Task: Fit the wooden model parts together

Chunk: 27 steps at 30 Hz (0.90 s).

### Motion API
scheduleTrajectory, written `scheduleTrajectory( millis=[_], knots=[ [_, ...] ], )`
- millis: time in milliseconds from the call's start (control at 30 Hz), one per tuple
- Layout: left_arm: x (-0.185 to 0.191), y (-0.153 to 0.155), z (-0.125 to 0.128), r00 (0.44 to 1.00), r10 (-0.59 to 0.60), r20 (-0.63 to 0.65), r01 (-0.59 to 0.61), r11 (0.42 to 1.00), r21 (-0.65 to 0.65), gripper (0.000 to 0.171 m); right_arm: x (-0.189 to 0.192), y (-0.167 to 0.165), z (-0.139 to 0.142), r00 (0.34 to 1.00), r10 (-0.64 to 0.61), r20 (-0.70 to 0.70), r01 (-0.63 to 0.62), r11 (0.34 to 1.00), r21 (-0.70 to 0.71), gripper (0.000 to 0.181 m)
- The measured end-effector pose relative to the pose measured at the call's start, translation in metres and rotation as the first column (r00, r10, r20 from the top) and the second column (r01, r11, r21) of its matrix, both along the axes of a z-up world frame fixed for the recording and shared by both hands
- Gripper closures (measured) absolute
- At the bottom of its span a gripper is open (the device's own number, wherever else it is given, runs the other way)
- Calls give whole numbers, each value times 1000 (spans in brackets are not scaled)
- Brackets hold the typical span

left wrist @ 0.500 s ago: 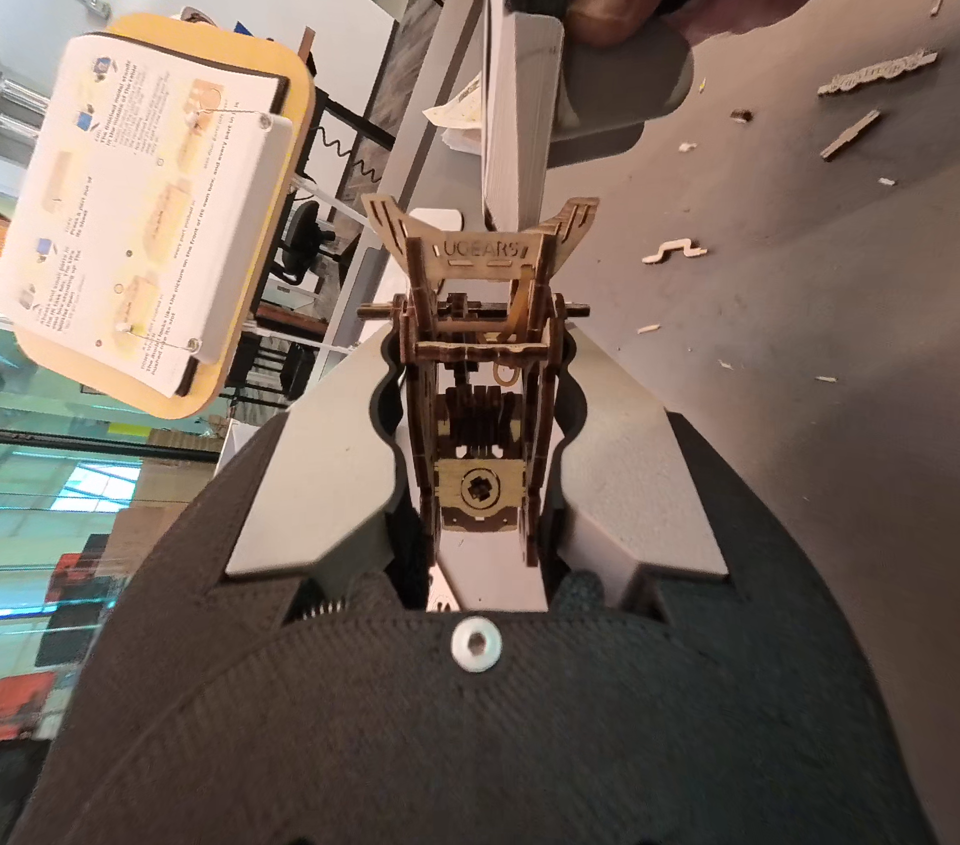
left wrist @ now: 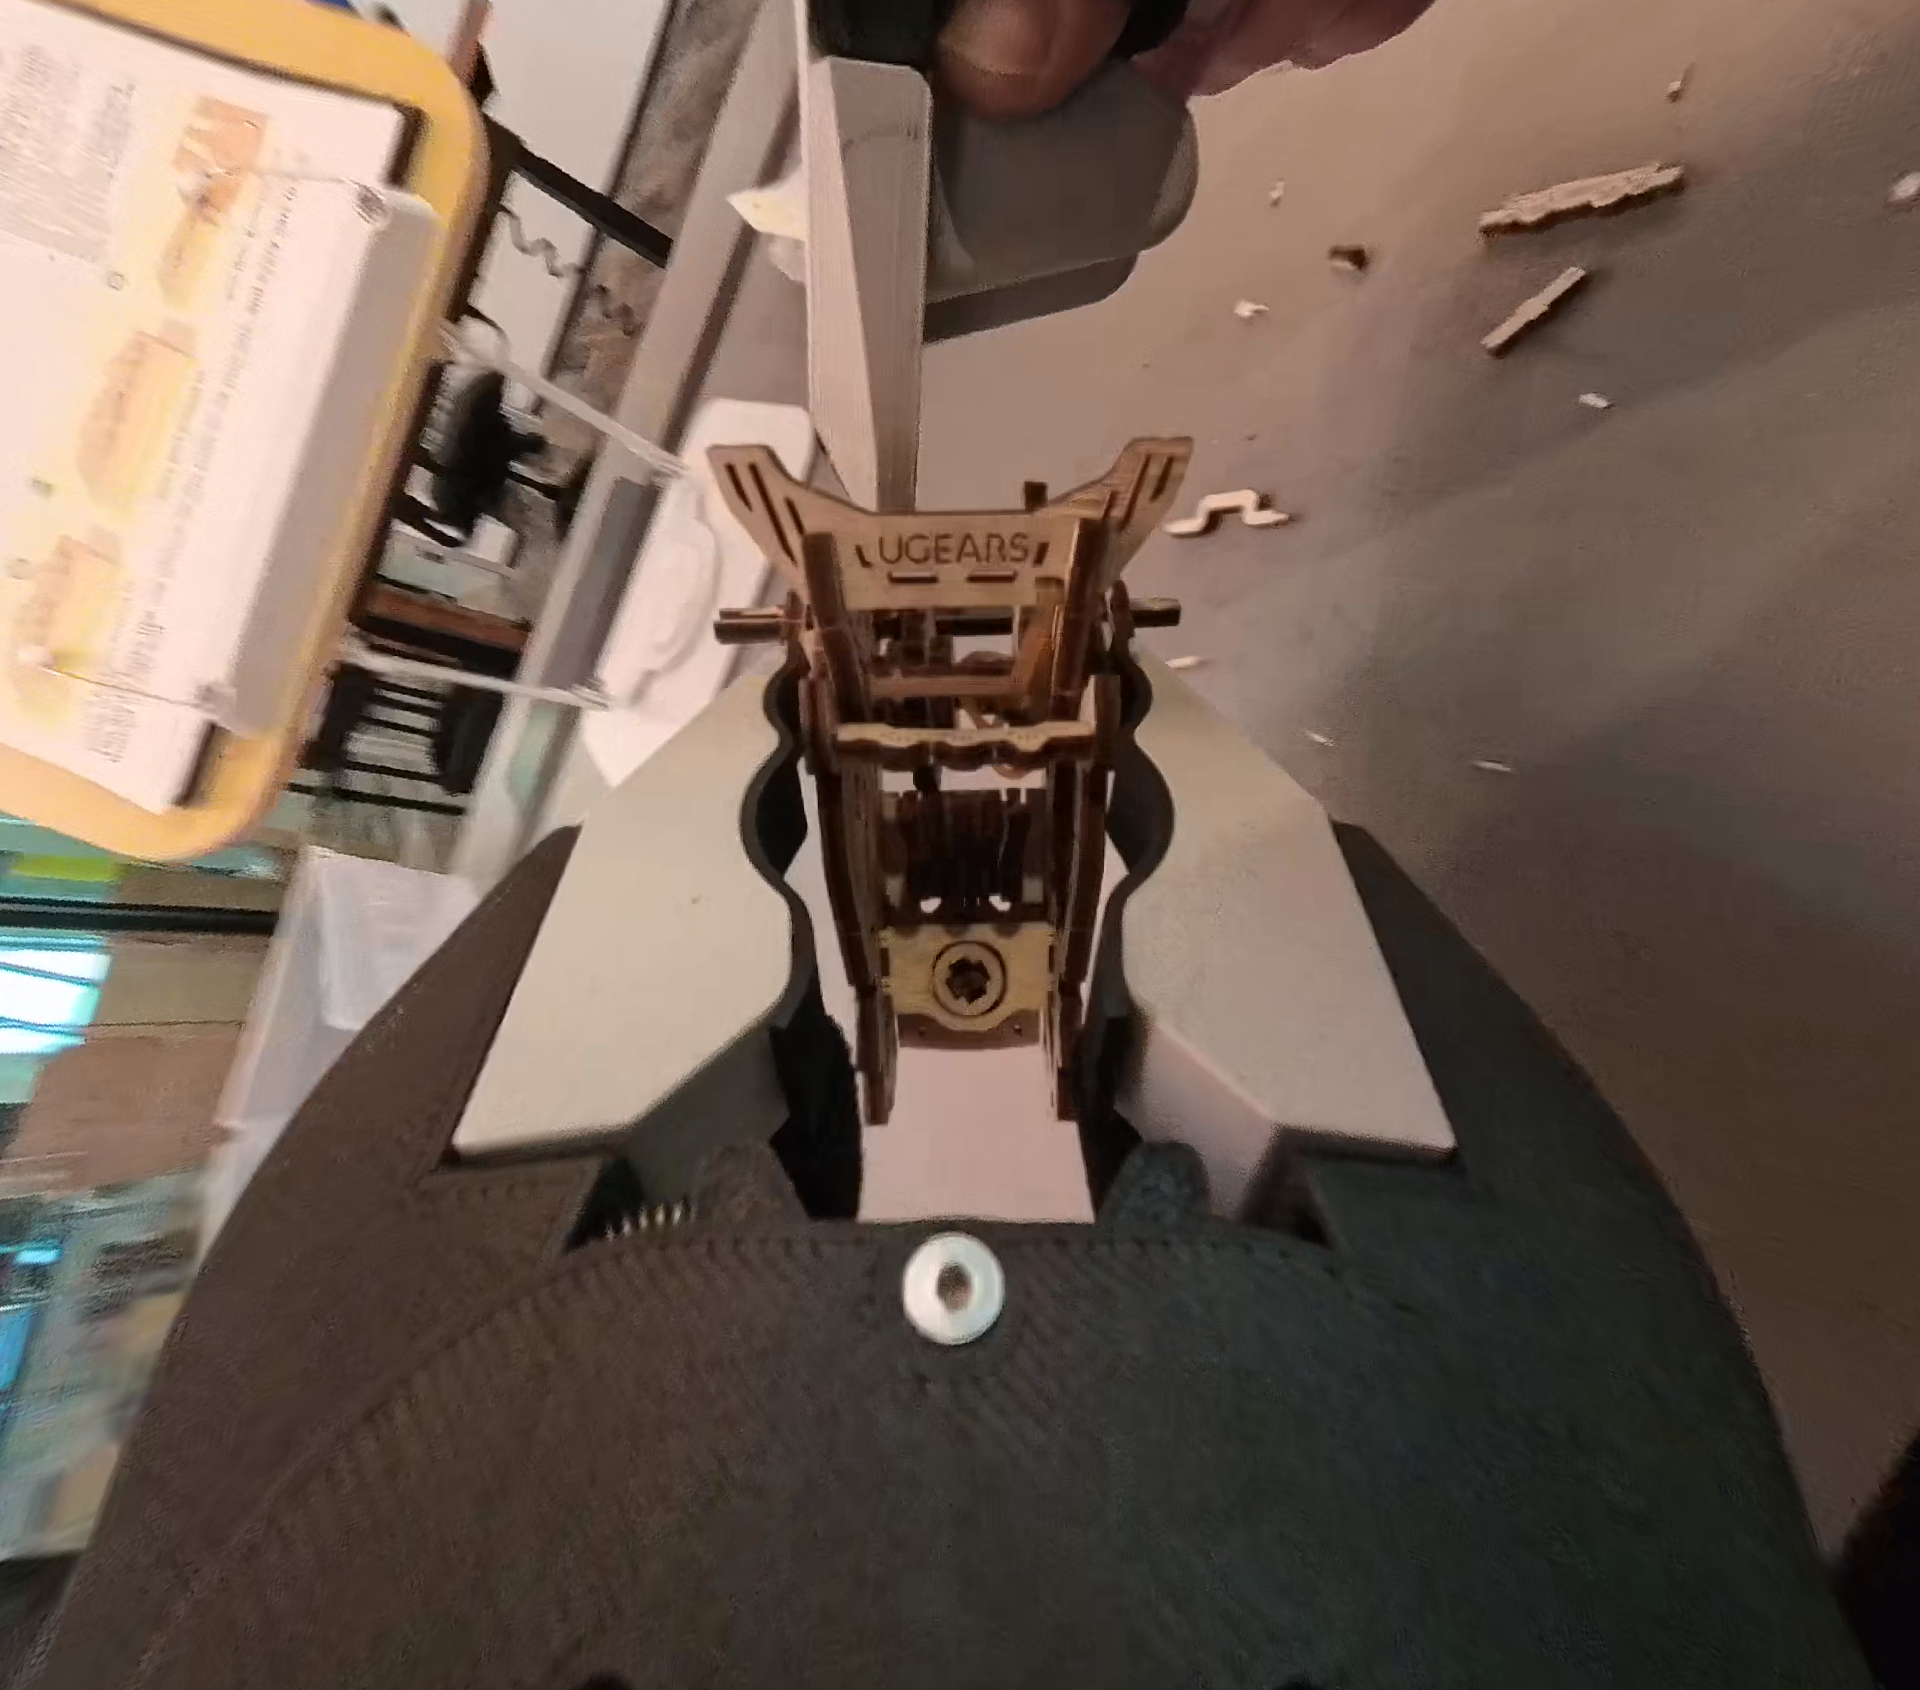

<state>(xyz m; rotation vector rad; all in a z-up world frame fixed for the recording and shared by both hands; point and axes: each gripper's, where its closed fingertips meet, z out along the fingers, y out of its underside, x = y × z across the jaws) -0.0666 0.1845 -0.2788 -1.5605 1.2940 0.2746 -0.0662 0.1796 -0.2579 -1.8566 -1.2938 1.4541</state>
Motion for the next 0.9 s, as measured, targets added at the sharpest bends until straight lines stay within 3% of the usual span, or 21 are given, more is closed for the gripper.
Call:
scheduleTrajectory(
  millis=[167, 233, 367, 533, 633, 900],
  knots=[
    [-4, -10, -38, 990, 43, 134, -2, 956, -293, 117, -7, -4, -38, 987, 49, 155, -29, 991, -128, 180],
    [-6, -15, -53, 984, 59, 166, 15, 912, -410, 117, -9, -6, -53, 974, 74, 216, -43, 988, -146, 180],
    [-8, -17, -61, 958, 115, 264, 49, 838, -544, 116, -14, -3, -63, 964, 80, 252, -26, 977, -211, 180],
    [-18, -21, -66, 943, 165, 289, 34, 815, -578, 113, -18, -2, -66, 964, 92, 251, -31, 972, -235, 180],
    [-21, -28, -65, 927, 175, 332, 64, 798, -599, 126, -18, -3, -66, 969, 96, 228, -34, 965, -262, 179],
    [-21, -28, -65, 922, 173, 346, 78, 793, -605, 127, -19, -4, -67, 953, 164, 255, -91, 957, -277, 180]
  ],
)
